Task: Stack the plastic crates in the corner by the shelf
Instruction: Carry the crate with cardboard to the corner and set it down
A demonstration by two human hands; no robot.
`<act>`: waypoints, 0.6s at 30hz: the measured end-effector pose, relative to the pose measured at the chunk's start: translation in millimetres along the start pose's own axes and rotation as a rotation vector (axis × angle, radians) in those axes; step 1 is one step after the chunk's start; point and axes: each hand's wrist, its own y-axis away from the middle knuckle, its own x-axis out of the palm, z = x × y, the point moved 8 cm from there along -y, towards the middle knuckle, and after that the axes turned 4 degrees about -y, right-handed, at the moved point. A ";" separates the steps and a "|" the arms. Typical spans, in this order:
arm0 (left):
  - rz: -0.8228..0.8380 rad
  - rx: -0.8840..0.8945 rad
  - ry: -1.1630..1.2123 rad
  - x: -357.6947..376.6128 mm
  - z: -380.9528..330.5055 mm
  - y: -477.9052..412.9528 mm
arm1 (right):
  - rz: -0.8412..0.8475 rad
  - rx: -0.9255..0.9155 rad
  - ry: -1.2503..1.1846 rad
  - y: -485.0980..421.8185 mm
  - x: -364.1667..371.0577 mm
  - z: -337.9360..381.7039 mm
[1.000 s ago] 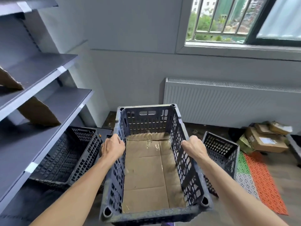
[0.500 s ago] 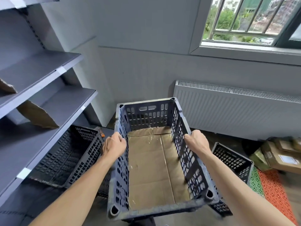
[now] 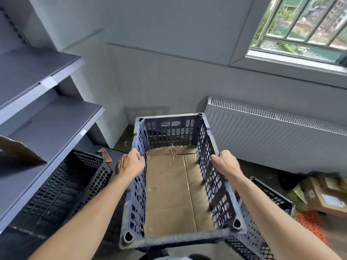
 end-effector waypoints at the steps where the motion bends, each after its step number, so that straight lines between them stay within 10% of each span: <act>1: 0.003 -0.011 0.008 -0.7 1.7 -7.8 | 0.005 -0.010 0.005 -7.8 2.0 6.5; 18: -0.098 -0.303 0.092 -1.0 -39.3 -109.2 | 0.214 -0.219 0.044 -207.8 19.9 89.8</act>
